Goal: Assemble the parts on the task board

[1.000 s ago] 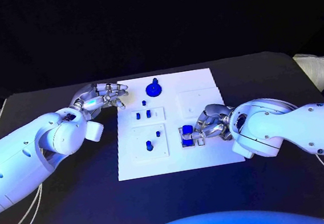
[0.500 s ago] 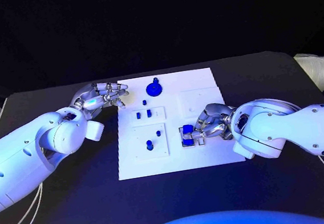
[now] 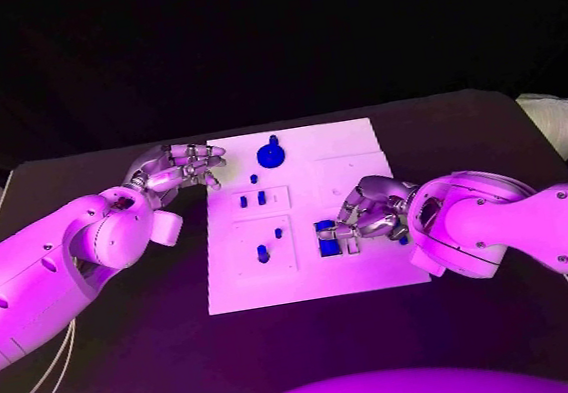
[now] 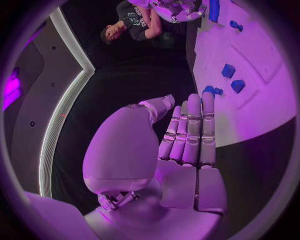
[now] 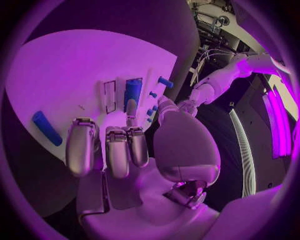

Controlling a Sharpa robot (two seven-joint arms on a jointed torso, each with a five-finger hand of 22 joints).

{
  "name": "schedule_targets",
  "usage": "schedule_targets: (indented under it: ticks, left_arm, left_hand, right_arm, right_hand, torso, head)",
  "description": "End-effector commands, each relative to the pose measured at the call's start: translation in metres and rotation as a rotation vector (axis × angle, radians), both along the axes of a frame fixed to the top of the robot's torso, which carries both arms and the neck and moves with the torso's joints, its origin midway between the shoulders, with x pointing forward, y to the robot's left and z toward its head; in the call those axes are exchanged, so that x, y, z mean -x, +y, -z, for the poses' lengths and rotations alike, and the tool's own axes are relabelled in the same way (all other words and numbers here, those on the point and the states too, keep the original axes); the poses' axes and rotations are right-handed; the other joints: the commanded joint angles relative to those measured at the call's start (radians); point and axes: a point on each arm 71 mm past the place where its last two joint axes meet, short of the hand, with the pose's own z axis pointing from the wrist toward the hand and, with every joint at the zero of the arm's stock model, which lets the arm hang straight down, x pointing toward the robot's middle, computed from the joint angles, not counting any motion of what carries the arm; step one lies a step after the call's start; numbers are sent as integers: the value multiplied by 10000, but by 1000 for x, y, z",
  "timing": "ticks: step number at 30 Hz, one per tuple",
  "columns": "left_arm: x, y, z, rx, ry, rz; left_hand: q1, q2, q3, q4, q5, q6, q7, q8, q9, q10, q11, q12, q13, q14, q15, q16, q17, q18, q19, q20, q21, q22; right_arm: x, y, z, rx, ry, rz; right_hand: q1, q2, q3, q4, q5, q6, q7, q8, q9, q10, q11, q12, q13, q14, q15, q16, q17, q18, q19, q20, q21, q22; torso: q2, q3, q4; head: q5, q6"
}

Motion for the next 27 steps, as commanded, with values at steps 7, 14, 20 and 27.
schedule_targets:
  ticks: [7, 14, 20, 27]
  left_arm:
    - [0, -3, 0, 88, -17, 200]
    - [0, -2, 0, 80, -10, 189]
    - [0, -2, -1, 103, -64, 168]
    - [0, -2, -3, 307, -296, 133]
  left_hand:
    - [10, 84, 1, 45, 32, -39, -16, -46, -11, -86, -6, 75, -11, 38, -7, -65, 16, 146, 77, 2, -34, -15]
    - [14, 92, 7, 48, 33, -37, -16, -45, -11, -87, -6, 80, -12, 38, -7, -65, 16, 146, 80, 2, -36, -18]
    - [24, 131, 32, 63, 35, -30, -18, -41, -11, -85, -8, 92, -15, 41, -9, -67, 17, 146, 87, 1, -40, -22]
    - [-32, 83, -6, 103, 29, -30, -19, -40, -13, -87, -5, 110, -20, 41, 0, -66, 21, 140, 85, 9, -62, -38]
  right_arm:
    - [-4, 0, -3, 96, -759, -359]
    - [-9, -7, -3, 285, -949, -203]
    - [-13, -18, -4, -196, -1267, 69]
    - [-17, -48, -5, -724, -1081, 617]
  right_hand:
    - [81, 115, -55, -3, 140, -89, 21, -25, 10, 739, 26, 50, 2303, 1024, 13, 62, 2633, -148, 697, -12, 92, 1423]
    - [614, 402, 191, -62, 289, -111, 24, -58, 2, 750, 30, 70, 2319, 1024, 19, 62, 2633, -151, 699, -5, 108, 1450]
    - [1875, 411, 999, -136, -166, -126, 21, -207, -115, 775, 17, 110, 2347, 1024, 3, 62, 2633, -157, 701, -19, 138, 1493]
    - [2378, 141, 1517, -125, -123, -235, 137, -540, -343, 803, 110, 159, 2380, 1024, 79, 62, 2633, -164, 699, 30, 145, 1517]
  torso:
    - [-10, -5, -1]
    - [-8, -5, -7]
    - [-8, -7, -7]
    - [-17, 1, -18]
  head:
    - [-3, -2]
    - [-16, 15]
    - [-31, 49]
    - [-104, 101]
